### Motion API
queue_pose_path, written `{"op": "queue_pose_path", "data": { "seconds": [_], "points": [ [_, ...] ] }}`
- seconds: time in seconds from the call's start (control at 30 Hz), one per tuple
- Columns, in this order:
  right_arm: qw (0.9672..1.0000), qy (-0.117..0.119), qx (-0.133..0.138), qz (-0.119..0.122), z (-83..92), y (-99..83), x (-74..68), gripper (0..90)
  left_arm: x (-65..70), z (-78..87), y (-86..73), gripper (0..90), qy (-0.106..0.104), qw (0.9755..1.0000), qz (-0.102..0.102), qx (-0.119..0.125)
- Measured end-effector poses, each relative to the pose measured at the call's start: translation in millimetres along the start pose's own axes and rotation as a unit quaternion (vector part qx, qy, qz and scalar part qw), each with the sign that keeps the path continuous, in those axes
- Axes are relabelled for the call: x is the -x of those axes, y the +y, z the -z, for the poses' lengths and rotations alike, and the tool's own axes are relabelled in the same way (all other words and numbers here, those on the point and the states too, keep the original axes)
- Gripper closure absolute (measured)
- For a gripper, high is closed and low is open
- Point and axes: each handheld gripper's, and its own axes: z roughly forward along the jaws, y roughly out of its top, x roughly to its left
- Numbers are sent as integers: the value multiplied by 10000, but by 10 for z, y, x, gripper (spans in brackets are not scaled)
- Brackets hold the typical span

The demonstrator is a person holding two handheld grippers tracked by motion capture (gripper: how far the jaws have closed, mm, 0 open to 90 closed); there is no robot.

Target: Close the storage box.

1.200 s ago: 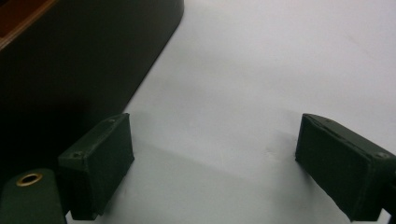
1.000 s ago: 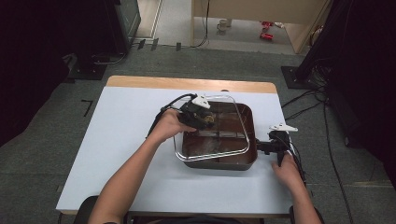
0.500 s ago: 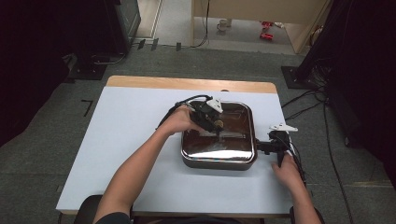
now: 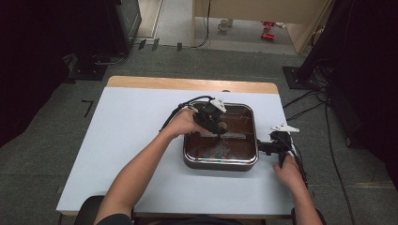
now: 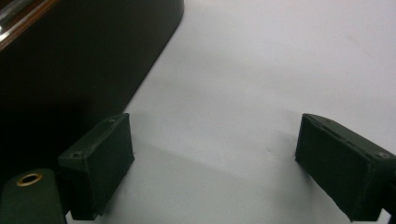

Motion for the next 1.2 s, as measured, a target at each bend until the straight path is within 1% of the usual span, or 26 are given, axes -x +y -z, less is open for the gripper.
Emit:
{"op": "queue_pose_path", "data": {
  "seconds": [0.03,0.13,0.2,0.23,0.27,0.3,0.33,0.47,0.5,0.53,0.63,0.67,0.7,0.73,0.8,0.87,0.9,0.93,0.97,1.0,1.03,1.07,1.1,1.13,1.17,1.2],
  "points": [
    [10000,0,0,0,0,0,0,107,-16,2,-1,491,48,9999,89,3],
    [10000,1,0,0,0,0,0,107,-37,38,-15,435,95,9997,227,-63],
    [10000,2,-1,-2,0,0,0,106,-41,54,-23,409,105,9996,259,-62],
    [10000,3,0,-1,0,0,1,107,-44,90,-42,402,81,9993,376,1],
    [10000,3,0,-1,0,0,1,107,-44,90,-42,399,81,9993,376,1],
    [10000,3,-1,-2,0,0,1,107,-45,110,-53,394,77,9990,440,47],
    [10000,4,-1,-1,0,0,1,107,-42,144,-64,391,69,9982,585,119],
    [10000,5,-1,-3,0,0,1,107,-17,198,-55,365,155,9976,662,151],
    [10000,4,-1,-2,0,0,1,107,11,238,-48,355,259,9969,703,229],
    [10000,5,-1,-4,0,0,1,107,11,238,-48,353,259,9969,703,229],
    [10000,4,0,-2,0,0,1,107,50,312,-75,353,401,9958,738,357],
    [10000,4,0,-4,0,0,1,107,59,340,-93,350,428,9954,775,357],
    [10000,5,0,-2,0,0,2,107,63,376,-114,329,434,9947,867,338],
    [10000,5,0,-2,0,0,2,107,63,376,-114,315,434,9947,867,338],
    [10000,5,0,-3,0,0,2,107,69,427,-147,308,473,9934,965,403],
    [10000,5,1,-2,0,0,2,107,88,489,-187,307,493,9913,1093,541],
    [10000,6,0,-3,0,0,2,107,103,532,-216,306,554,9899,1159,597],
    [10000,6,0,-3,0,0,2,107,103,532,-216,307,554,9899,1159,597],
    [10000,6,0,-1,0,0,2,107,114,554,-235,309,638,9890,1179,633],
    [10000,6,0,-1,0,0,2,107,129,572,-252,309,783,9871,1220,676],
    [10000,4,1,-2,0,0,1,107,150,610,-294,317,977,9843,1281,722],
    [10000,4,1,-2,0,0,1,107,150,610,-294,324,977,9843,1281,722],
    [10000,4,2,-3,0,0,1,107,181,647,-343,326,1059,9818,1340,831],
    [10000,4,8,-6,-1,-1,1,107,181,647,-343,326,1059,9818,1340,831],
    [10000,3,8,-5,-1,-1,1,107,219,688,-396,326,1143,9788,1408,955],
    [10000,3,9,-2,-1,-1,1,106,219,688,-396,326,1143,9788,1408,955]
  ]
}}
